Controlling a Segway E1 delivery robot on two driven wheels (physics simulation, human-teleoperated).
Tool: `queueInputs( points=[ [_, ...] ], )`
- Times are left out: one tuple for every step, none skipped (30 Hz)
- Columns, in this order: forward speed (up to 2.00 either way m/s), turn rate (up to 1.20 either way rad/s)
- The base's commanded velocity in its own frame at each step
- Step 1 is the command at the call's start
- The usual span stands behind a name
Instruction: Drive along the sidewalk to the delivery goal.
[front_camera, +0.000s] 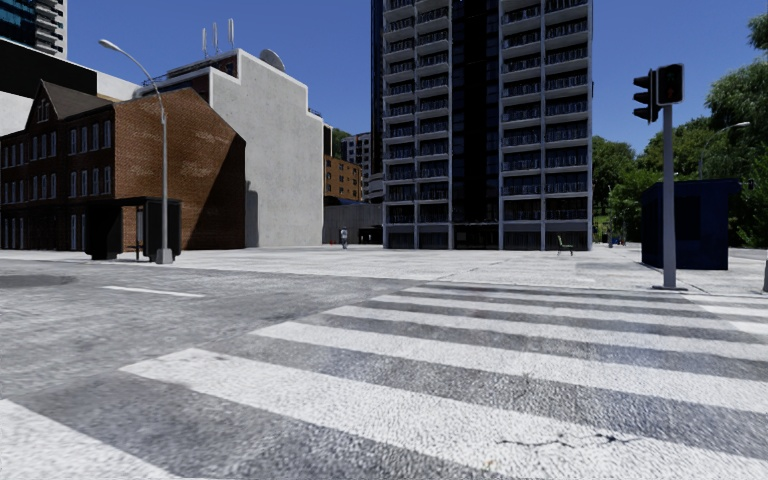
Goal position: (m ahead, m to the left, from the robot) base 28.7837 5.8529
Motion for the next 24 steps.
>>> queueInputs(
  points=[
    [0.53,-0.15],
    [0.53,-0.15],
    [0.6,-0.19],
    [0.64,-0.22],
    [0.65,-0.27],
    [0.65,-0.27],
    [0.67,-0.3],
    [0.74,-0.3],
    [0.81,-0.31],
    [0.89,-0.31],
    [0.94,-0.31],
    [0.94,-0.31],
    [0.96,-0.31],
    [0.96,-0.31],
    [0.99,-0.35],
    [1.1,-0.36],
    [1.31,-0.36],
    [1.54,-0.36],
    [1.7,-0.37],
    [1.7,-0.37],
    [2.0,-0.4],
    [2.0,-0.42],
    [2.0,-0.44],
    [2.0,-0.46]
  ],
)
